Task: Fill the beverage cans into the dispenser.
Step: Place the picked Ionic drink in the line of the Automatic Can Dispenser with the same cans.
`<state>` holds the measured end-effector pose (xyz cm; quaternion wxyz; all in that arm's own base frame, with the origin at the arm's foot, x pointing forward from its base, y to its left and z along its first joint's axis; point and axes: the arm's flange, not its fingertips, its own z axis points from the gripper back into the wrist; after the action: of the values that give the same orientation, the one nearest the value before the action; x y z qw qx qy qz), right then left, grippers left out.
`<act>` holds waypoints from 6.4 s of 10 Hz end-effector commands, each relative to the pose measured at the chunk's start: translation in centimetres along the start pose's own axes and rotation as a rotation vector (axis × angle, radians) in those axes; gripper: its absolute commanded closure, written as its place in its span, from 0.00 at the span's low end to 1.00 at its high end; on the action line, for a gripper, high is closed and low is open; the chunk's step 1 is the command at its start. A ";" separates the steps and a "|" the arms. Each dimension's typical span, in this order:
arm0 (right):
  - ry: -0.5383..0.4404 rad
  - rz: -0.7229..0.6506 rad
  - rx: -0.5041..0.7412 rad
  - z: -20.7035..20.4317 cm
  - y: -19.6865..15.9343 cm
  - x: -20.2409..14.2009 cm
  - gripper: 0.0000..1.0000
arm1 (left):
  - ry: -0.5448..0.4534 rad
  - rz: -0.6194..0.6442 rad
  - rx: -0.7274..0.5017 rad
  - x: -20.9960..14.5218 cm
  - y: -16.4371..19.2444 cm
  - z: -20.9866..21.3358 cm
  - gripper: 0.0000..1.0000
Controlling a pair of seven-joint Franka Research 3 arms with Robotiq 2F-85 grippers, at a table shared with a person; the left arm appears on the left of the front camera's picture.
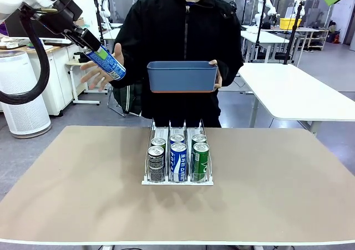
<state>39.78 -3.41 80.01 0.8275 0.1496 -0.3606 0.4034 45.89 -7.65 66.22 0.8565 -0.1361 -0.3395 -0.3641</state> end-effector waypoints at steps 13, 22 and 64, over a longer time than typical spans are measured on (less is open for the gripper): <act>0.002 0.001 -0.001 0.0 0.1 0.0 0.00 | 0.154 -0.132 -0.050 -1.6 -9.2 1.3 0.42; 0.002 0.001 -0.001 0.0 0.1 0.0 0.00 | 0.269 -0.230 -0.137 -2.0 -12.9 0.1 0.42; 0.002 0.001 -0.001 0.0 0.1 0.0 0.00 | 0.494 -0.686 -0.015 -2.2 -26.4 -26.7 0.42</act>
<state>39.80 -3.42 80.01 0.8276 0.1496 -0.3606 0.4033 37.70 -37.56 44.73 0.7396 0.0433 -0.1117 -0.6623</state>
